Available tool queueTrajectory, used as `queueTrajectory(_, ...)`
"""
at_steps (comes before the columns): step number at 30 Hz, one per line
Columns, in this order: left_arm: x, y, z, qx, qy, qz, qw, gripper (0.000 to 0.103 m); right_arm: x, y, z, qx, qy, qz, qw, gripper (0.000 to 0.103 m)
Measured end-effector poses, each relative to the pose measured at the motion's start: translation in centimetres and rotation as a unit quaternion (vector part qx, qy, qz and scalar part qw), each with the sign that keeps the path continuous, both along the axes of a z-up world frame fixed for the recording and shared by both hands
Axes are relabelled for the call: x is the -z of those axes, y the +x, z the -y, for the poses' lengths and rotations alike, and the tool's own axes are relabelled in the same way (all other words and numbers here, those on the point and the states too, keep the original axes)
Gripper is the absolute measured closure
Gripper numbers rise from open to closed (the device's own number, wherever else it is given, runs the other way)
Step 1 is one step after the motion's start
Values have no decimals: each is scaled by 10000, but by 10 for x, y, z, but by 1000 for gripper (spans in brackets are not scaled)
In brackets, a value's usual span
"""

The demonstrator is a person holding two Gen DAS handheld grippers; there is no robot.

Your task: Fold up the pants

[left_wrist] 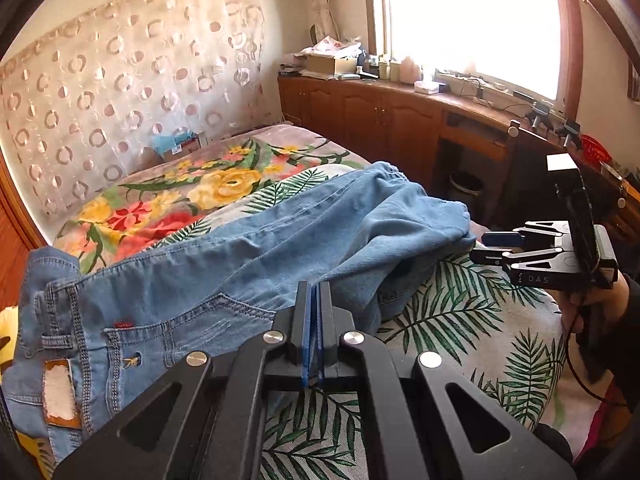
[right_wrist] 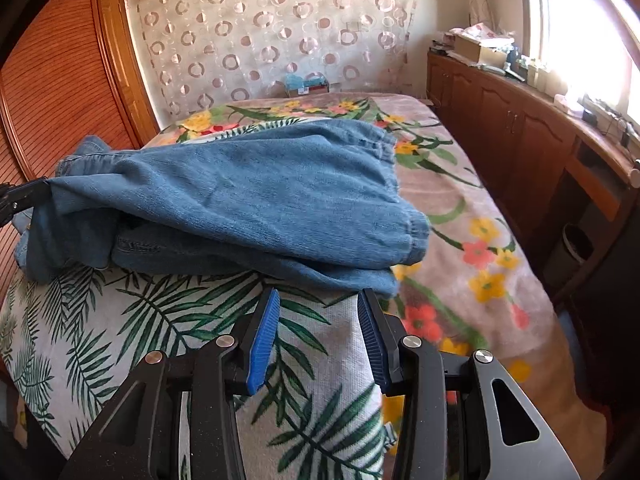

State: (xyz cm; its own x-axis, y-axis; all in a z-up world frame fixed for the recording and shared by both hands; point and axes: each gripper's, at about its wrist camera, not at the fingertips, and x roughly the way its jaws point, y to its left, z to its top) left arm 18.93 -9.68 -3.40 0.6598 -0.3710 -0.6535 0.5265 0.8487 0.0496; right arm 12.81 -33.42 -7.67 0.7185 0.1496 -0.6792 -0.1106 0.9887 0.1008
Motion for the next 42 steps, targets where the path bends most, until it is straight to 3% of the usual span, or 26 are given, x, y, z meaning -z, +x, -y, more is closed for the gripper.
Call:
queueTrajectory(7,-1,7,-5,-122,-53,58,9999,100,-15,13,-19,-388,123,53,9992,61)
queueTrajectory(11,4,24,-8,-326,155,180,9992,100,-24,23,-39,-600,71,194,9980,61)
queueTrajectory(15,27,49,-21,-523,169,-223,9982,100,-23,29,-47,-715,157,156,9972,61)
queueTrajectory(20,47,54,-33,-589,58,-488,9971,100,-22,29,-55,-985,203,169,9948,61)
queueTrajectory(28,39,46,-34,-551,-41,-390,9977,100,-22,39,-56,-1306,131,273,9910,61)
queueTrajectory(33,35,43,-36,-511,-83,-368,9980,100,-11,58,-62,-1389,-61,91,9902,61)
queueTrajectory(35,33,40,-35,-478,-80,-353,9982,100,-2,61,-63,-1454,-176,-39,9892,72)
queueTrajectory(36,33,38,-35,-472,-74,-332,9983,100,0,61,-64,-1488,-272,-66,9885,90)
queueTrajectory(40,24,31,-33,-403,-139,-231,9988,100,2,54,-60,-1522,-394,31,9876,95)
queueTrajectory(42,14,23,-32,-342,-219,-140,9991,100,-8,45,-55,-1475,-211,157,9887,95)
